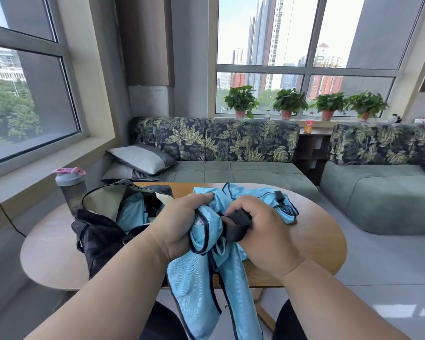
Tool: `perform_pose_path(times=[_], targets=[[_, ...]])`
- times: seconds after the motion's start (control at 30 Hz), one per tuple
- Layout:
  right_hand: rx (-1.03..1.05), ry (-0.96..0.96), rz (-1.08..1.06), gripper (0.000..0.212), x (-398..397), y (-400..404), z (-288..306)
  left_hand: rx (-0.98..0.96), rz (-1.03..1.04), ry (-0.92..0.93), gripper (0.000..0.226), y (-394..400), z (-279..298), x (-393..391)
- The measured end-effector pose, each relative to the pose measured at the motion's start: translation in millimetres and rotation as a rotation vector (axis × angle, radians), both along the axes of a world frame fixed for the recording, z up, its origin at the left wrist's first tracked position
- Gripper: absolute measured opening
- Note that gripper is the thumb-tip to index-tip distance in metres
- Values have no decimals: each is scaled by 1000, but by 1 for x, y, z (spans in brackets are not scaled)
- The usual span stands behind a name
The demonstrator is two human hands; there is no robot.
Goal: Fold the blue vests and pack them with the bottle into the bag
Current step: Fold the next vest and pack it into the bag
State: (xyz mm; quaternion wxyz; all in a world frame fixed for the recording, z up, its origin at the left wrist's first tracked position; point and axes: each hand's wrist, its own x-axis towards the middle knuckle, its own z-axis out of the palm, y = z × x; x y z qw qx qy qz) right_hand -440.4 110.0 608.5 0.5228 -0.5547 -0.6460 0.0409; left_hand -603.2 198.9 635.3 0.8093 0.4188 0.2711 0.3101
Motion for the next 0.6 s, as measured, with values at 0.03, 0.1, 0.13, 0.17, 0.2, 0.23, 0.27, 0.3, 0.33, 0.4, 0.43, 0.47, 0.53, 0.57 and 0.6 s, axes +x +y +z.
perform_pose_path(times=[0.03,0.1,0.13,0.17,0.2,0.23,0.27,0.3,0.33,0.4,0.43,0.47,0.53,0.57,0.6], targets=[[-44,-24,16,32,2,-1,-1,-12,-1,5,37,0,0,-1],[-127,-69,81,55,6,-2,-1,-40,6,4,38,2,-1,-2],[-171,-78,124,63,8,-5,1,-56,12,-4,40,4,-3,-3],[-213,-83,169,66,9,-8,5,-64,15,-10,41,4,-3,-3],[-246,-90,208,66,8,-10,8,-70,17,-21,42,5,-4,-3],[-270,-92,231,63,7,-12,11,-76,11,-23,42,6,-6,-3],[-290,-96,228,59,4,-13,12,-82,2,-27,42,7,-8,-2],[-297,-111,194,55,1,-14,13,-86,-10,-28,42,6,-9,-1],[-281,-136,133,51,-3,-13,12,-93,-23,-33,42,5,-11,0],[-205,-160,-6,32,-7,-7,8,-110,-45,-37,41,2,-14,3],[-172,-134,-40,21,-8,-5,8,-114,-52,-39,39,1,-16,4],[-158,-95,-43,15,-9,-3,7,-109,-49,-41,35,2,-18,6],[-159,50,27,11,-11,-5,12,-73,-25,-25,30,5,-24,9],[-162,138,55,9,-12,-6,16,-38,-13,0,30,5,-26,10],[-144,195,51,8,-12,-7,21,-4,5,31,30,6,-28,12]])
